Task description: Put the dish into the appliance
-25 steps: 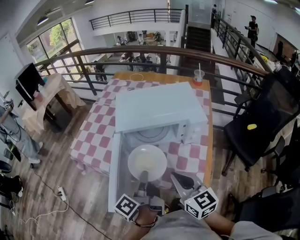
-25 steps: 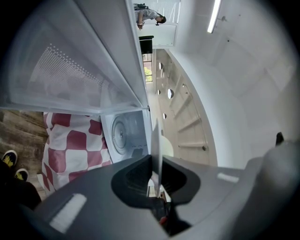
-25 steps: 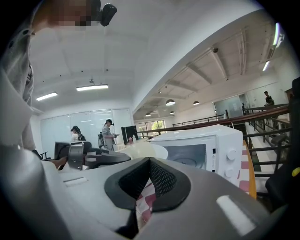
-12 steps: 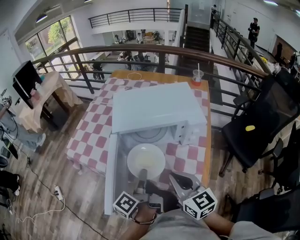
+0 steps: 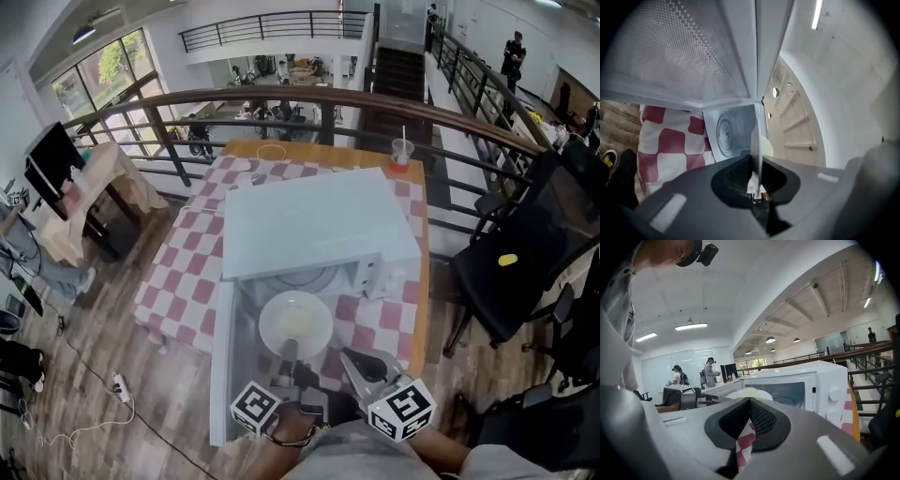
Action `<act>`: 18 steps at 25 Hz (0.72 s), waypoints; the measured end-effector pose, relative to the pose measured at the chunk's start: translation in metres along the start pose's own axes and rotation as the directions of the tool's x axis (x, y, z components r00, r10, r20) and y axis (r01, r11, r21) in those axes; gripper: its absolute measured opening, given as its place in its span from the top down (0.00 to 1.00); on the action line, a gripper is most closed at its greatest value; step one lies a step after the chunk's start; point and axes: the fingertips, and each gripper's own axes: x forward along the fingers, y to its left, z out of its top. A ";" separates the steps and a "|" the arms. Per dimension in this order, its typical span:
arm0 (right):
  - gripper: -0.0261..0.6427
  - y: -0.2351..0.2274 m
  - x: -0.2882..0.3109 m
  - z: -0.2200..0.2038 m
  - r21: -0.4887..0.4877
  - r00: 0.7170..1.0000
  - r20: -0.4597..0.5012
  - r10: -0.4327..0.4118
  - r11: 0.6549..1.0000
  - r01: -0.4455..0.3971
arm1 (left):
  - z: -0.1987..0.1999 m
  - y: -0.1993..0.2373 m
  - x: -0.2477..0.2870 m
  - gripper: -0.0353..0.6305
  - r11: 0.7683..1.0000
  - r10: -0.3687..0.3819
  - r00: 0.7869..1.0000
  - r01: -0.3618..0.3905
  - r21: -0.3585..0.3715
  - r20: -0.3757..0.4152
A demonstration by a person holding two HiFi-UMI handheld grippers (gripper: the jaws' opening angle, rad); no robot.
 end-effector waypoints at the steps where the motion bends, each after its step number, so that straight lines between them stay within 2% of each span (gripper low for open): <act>1: 0.96 -0.003 0.002 -0.002 0.002 1.000 -0.006 0.000 1.000 0.000 | 0.000 0.004 0.003 0.90 1.000 0.011 1.000 -0.011 0.003 -0.002; 11: 0.96 -0.037 0.025 0.007 0.011 1.000 -0.005 -0.024 1.000 0.024 | 0.008 0.034 0.052 0.90 0.999 0.043 0.999 -0.043 -0.003 -0.003; 18: 0.96 -0.056 0.034 0.002 0.028 0.999 -0.026 -0.045 0.999 0.046 | 0.018 0.065 0.085 0.90 0.996 0.073 0.997 -0.072 -0.043 0.015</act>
